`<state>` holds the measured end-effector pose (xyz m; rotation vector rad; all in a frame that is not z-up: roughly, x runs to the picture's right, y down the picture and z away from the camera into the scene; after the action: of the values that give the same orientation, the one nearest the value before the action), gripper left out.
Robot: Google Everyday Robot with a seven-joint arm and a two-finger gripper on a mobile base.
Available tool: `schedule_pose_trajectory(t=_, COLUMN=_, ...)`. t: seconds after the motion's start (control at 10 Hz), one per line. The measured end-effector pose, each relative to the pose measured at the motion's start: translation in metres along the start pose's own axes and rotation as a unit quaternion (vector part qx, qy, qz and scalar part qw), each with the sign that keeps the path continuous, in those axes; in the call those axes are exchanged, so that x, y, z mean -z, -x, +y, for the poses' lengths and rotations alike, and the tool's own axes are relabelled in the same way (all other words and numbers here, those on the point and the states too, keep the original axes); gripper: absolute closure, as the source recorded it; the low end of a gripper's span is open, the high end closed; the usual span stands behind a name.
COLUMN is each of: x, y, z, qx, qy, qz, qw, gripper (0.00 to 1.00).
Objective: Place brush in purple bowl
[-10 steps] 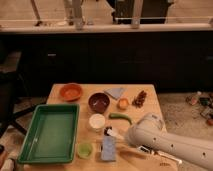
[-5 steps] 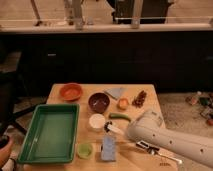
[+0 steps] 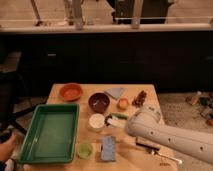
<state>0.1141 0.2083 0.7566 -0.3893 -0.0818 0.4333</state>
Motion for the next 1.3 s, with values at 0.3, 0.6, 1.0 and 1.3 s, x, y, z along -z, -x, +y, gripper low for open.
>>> schedule_pose_trajectory(t=0.3, x=0.016, y=0.007, z=-0.012, qx=0.008, qy=-0.019, qz=0.004, qw=0.9998, gripper=1.0)
schedule_pose_trajectory(t=0.6, x=0.03, y=0.015, z=-0.017, qx=0.015, qy=-0.027, qz=0.0, qw=0.9995, gripper=1.0)
schedule_pose_trajectory(t=1.0, x=0.03, y=0.016, z=-0.017, qx=0.017, qy=-0.027, qz=-0.001, qw=0.9995, gripper=1.0)
schedule_pose_trajectory(t=1.3, x=0.03, y=0.015, z=-0.017, qx=0.017, qy=-0.028, qz=0.0, qw=0.9995, gripper=1.0)
